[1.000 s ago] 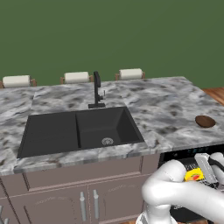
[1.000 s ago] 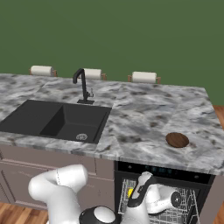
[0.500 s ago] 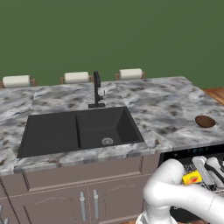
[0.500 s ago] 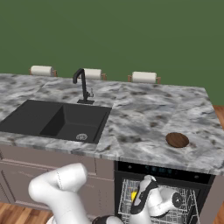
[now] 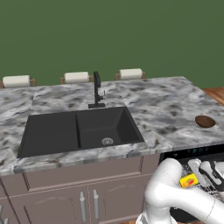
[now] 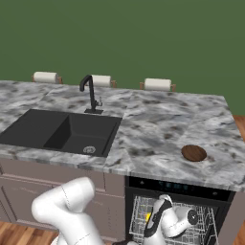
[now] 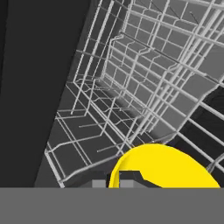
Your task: Pick up the cup and bowl from the counter, place them in the dishwasher, and close the dishwasher door.
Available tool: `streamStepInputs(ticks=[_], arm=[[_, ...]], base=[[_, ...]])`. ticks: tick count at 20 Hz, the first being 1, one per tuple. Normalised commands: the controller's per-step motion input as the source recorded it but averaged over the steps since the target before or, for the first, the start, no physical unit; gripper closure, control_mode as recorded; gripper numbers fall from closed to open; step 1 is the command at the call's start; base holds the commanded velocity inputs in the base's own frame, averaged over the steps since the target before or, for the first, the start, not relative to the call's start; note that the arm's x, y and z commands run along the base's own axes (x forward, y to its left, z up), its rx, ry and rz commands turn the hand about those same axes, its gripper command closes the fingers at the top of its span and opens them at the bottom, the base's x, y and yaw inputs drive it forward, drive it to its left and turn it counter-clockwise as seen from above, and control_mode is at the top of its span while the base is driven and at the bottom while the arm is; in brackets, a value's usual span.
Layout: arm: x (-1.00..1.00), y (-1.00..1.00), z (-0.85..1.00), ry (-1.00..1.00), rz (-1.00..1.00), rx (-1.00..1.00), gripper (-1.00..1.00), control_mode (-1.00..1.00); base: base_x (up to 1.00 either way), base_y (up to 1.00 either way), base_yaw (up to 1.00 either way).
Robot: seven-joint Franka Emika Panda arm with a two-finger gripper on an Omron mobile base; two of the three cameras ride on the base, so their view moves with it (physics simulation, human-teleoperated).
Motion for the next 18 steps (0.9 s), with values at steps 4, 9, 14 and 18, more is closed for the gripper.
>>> streamStepInputs(ticks=[4, 9, 14, 18], arm=[[0.27, -0.16, -0.58, 0.09, 0.00, 0.00, 1.00, -1.00], [0.23, -0.21, -0.45, 0.05, 0.00, -0.01, 1.00, -1.00], [0.28, -0.19, -0.48, 0.04, 0.00, -0.02, 1.00, -1.00], [0.26, -0.13, -0.61, 0.05, 0.00, 0.00, 1.00, -1.00]], base=[[0.00, 0.00, 0.00], [0.00, 0.00, 0.00], [0.00, 0.00, 0.00], [0.00, 0.00, 0.00]])
